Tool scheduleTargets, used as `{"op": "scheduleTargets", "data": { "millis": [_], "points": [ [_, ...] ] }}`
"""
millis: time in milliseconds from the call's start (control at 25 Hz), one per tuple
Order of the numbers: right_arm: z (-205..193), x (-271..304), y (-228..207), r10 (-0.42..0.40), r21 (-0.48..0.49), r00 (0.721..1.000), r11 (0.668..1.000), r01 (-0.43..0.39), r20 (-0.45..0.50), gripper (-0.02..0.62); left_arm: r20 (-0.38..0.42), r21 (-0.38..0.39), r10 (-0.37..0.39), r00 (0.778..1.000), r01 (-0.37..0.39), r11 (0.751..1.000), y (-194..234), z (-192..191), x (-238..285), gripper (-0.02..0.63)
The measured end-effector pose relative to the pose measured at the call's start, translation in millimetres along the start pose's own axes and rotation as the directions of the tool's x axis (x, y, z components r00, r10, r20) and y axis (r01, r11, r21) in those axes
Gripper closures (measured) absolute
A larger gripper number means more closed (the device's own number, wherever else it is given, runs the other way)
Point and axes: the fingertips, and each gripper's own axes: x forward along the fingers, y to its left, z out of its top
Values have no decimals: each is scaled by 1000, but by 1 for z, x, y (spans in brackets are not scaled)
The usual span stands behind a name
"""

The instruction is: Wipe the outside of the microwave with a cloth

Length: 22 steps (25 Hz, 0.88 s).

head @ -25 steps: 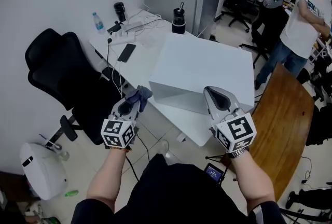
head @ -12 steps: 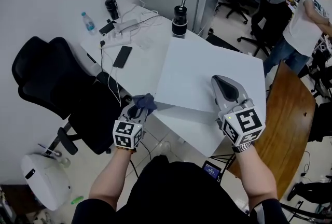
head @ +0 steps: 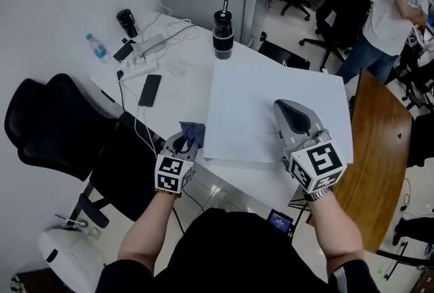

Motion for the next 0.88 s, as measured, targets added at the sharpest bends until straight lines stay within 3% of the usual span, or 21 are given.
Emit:
{"op": "scheduleTargets", "data": {
  "millis": [320, 880],
  "points": [
    [-4, 7, -20, -76, 9, 997, 997, 76, -16, 594, -43, 46, -39, 998, 41, 998, 23, 8, 45, 545],
    [-19, 8, -56, -173, 39, 983, 984, 175, -62, 594, -65, 38, -58, 996, 61, 997, 58, 30, 113, 545]
  ]
}}
